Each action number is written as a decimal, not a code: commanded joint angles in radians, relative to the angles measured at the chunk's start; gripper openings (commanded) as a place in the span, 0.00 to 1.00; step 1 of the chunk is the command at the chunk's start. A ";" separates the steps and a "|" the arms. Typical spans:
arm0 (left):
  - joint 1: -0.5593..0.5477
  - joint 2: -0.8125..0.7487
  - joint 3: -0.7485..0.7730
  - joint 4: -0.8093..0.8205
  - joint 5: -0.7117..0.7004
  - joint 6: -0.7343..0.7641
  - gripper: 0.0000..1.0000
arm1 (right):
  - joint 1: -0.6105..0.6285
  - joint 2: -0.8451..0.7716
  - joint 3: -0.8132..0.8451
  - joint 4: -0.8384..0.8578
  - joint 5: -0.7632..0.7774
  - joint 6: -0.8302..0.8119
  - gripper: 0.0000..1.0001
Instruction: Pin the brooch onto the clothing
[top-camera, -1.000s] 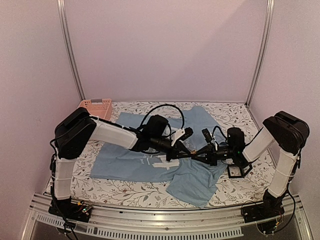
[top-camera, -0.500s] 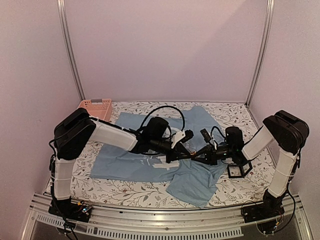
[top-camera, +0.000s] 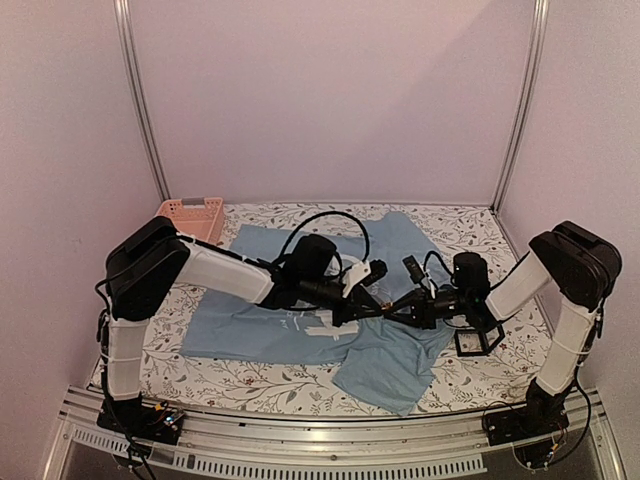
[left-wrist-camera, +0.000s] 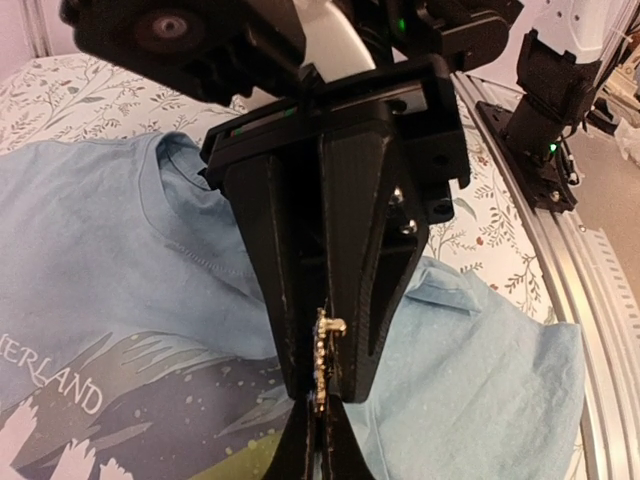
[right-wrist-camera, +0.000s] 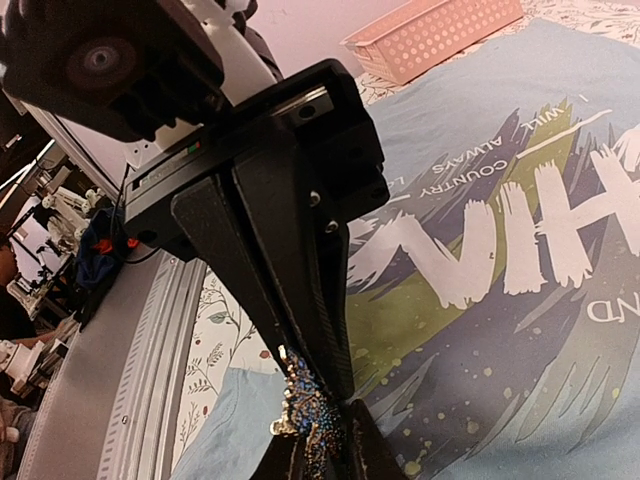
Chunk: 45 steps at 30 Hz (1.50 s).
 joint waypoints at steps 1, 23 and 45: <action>-0.032 -0.032 -0.018 -0.013 0.024 0.009 0.00 | -0.019 -0.042 -0.013 0.050 0.039 0.014 0.16; -0.007 -0.034 -0.025 0.011 0.034 -0.035 0.00 | -0.018 -0.129 -0.072 0.060 -0.059 -0.001 0.35; 0.006 -0.060 -0.058 0.093 0.103 -0.124 0.00 | 0.024 -0.122 -0.125 0.125 0.124 -0.040 0.50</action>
